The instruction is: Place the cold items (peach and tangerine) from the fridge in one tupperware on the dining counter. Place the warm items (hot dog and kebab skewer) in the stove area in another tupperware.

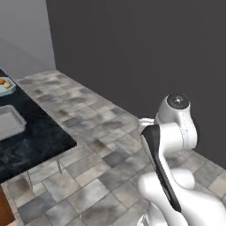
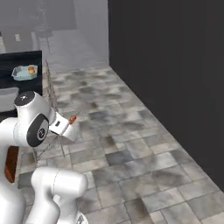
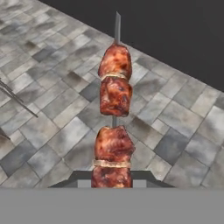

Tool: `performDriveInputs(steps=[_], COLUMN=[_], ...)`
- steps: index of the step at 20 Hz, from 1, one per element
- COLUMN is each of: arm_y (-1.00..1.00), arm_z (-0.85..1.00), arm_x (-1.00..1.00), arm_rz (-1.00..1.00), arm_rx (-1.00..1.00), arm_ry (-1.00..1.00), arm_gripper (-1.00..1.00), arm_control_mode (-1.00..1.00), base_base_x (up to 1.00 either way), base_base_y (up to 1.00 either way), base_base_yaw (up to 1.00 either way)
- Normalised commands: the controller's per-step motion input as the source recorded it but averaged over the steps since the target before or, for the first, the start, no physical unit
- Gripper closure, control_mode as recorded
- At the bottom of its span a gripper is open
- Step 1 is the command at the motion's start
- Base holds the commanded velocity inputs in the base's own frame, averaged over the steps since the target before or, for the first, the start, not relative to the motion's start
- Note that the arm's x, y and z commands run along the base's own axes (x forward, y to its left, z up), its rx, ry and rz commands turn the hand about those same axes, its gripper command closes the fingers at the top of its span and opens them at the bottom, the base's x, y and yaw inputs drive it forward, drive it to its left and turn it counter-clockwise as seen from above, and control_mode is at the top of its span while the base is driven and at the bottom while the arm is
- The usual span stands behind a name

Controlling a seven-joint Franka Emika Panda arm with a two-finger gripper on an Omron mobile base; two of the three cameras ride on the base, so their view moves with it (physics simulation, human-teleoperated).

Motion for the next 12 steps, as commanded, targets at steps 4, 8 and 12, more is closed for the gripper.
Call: performDriveInputs(steps=[4, 8, 12], arm_y=[0.0, 0.0, 0.0], arm_z=[0.0, 0.0, 0.0], arm_x=[0.0, 0.0, 0.0], arm_rz=[0.0, 0.0, 0.0], arm_rx=[0.0, 0.0, 0.0], arm_ry=[0.0, 0.0, 0.0], arm_gripper=[1.0, 1.0, 1.0], arm_control_mode=[1.0, 1.0, 1.0], base_base_x=[0.83, 0.83, 0.82], base_base_y=[-0.57, -0.56, -0.5], base_base_yaw=[0.51, 0.52, 0.55])
